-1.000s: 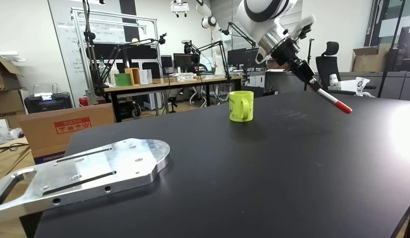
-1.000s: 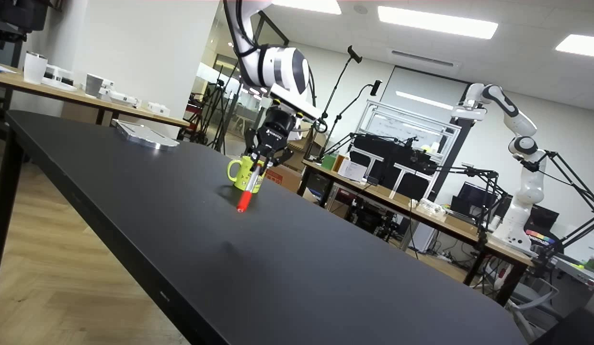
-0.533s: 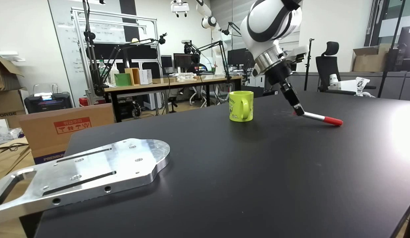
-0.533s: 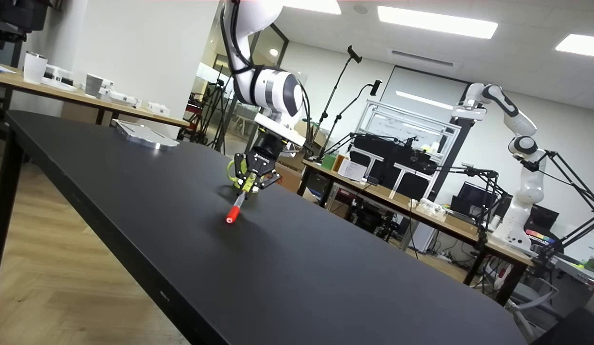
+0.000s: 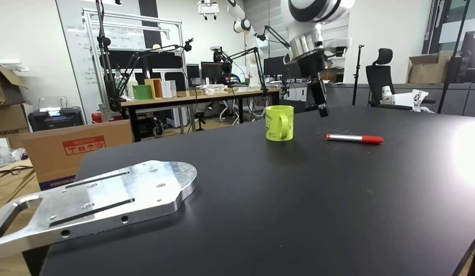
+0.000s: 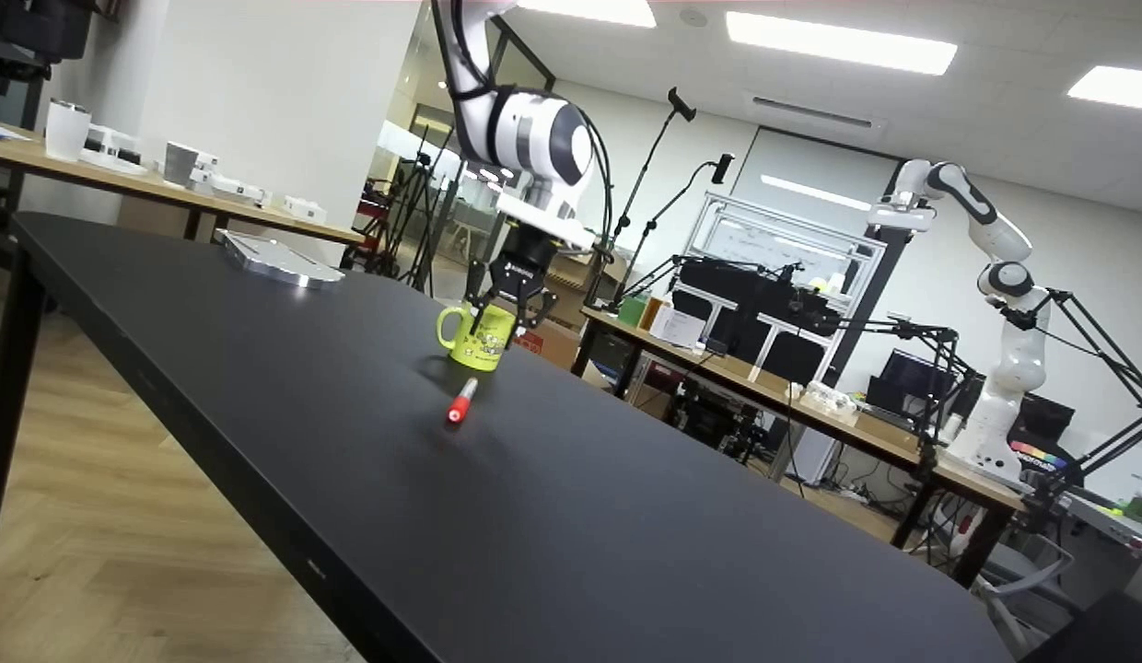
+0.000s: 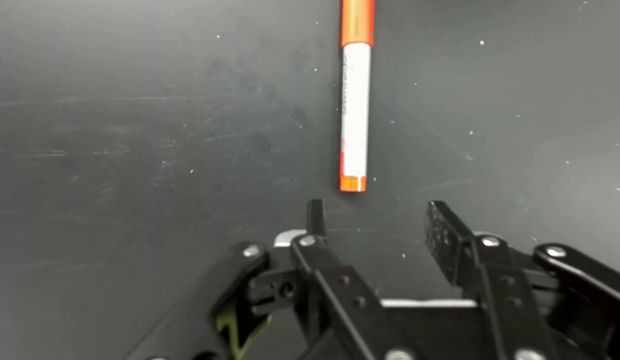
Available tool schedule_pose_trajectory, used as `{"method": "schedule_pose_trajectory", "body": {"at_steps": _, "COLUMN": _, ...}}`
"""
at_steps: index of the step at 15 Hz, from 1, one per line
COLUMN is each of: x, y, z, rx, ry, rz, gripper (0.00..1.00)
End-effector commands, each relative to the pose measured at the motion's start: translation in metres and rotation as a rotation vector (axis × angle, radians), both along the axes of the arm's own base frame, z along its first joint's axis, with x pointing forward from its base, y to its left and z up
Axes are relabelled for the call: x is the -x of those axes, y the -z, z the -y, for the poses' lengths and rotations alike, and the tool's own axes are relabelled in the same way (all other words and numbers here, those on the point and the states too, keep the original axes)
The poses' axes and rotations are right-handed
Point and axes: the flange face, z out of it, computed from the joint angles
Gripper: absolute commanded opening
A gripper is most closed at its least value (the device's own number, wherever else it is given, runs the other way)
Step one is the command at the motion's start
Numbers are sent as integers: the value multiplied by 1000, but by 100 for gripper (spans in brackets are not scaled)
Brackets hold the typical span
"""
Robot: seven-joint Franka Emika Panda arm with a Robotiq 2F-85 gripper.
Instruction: Put the marker on the table
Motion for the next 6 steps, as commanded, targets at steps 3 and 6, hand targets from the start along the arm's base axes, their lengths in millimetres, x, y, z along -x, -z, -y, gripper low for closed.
{"method": "schedule_pose_trajectory", "body": {"at_steps": 3, "x": 4, "y": -68, "z": -10, "rx": -21, "ry": -14, "rz": 68, "gripper": 74}}
{"method": "schedule_pose_trajectory", "body": {"at_steps": 6, "x": 15, "y": -102, "z": -15, "rx": -26, "ry": -26, "rz": 90, "gripper": 93}}
